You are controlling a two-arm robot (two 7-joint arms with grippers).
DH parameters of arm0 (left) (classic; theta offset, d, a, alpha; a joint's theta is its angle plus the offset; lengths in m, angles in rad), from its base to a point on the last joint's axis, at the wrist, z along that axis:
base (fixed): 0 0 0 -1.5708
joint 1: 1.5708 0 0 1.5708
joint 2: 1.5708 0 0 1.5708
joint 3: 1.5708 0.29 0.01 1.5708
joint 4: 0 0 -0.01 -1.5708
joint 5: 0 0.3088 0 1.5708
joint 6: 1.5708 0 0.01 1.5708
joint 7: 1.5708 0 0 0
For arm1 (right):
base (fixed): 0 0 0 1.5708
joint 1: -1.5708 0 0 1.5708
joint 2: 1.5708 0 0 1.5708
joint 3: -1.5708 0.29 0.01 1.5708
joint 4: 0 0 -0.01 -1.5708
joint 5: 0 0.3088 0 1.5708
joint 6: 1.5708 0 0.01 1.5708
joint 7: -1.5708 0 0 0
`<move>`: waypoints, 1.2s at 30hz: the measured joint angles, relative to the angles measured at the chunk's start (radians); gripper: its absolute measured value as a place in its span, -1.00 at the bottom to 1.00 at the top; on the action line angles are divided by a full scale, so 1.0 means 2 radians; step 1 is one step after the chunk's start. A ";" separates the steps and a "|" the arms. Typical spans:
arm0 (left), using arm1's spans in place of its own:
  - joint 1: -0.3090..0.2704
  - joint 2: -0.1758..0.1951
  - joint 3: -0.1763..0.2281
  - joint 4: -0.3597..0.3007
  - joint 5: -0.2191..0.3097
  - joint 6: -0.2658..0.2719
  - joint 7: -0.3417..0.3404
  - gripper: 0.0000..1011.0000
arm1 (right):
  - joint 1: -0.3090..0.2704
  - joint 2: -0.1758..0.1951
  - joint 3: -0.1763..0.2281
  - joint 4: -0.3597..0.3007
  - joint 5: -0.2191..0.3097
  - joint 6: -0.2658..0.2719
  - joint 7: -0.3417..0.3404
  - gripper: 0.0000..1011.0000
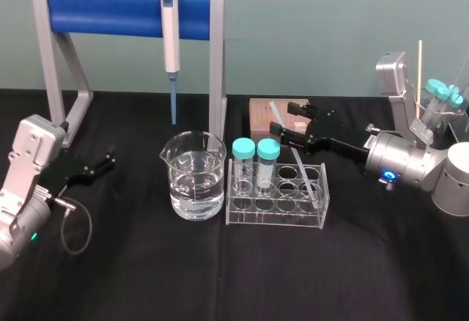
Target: Pick up the stirring rod with one hand, then place it down.
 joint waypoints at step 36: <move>0.000 0.000 0.000 0.000 0.000 0.000 0.000 0.98 | 0.000 0.000 0.000 0.000 0.000 0.000 0.000 -0.86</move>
